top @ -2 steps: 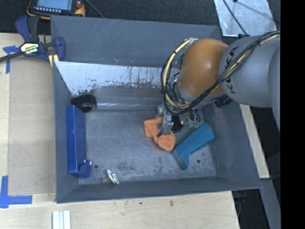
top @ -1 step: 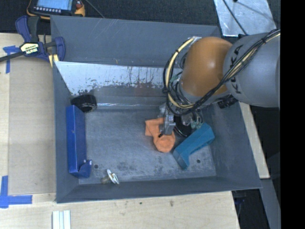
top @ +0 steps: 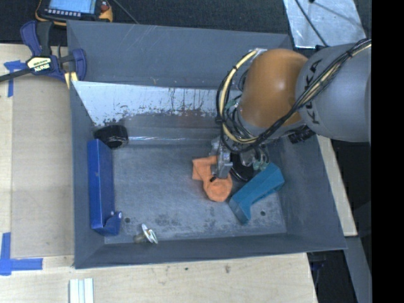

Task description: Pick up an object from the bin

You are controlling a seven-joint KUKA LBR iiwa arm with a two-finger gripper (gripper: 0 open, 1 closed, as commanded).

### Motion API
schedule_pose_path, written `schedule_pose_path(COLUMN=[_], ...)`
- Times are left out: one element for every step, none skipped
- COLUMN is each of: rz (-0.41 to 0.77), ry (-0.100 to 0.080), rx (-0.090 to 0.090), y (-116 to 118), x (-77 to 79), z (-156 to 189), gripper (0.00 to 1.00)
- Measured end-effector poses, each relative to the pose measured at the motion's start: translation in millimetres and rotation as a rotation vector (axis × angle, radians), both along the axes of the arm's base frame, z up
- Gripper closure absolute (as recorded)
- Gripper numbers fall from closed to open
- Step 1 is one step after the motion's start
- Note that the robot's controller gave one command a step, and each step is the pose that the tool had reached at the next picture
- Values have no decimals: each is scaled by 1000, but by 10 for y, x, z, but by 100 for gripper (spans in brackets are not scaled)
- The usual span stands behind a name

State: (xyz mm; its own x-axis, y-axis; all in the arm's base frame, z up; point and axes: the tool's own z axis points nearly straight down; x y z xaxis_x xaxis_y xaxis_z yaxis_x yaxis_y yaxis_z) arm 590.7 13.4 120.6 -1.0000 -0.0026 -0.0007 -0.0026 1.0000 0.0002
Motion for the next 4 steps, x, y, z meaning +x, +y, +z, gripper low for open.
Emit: schedule_pose_path(rz=[-17, 6, -6, 3], ry=[3, -17, 12, -19], rx=[-2, 3, -1, 1], y=[337, 501, 486, 400], x=[-1, 3, -57, 9], z=[338, 167, 229, 213], gripper=[100, 100, 100, 100])
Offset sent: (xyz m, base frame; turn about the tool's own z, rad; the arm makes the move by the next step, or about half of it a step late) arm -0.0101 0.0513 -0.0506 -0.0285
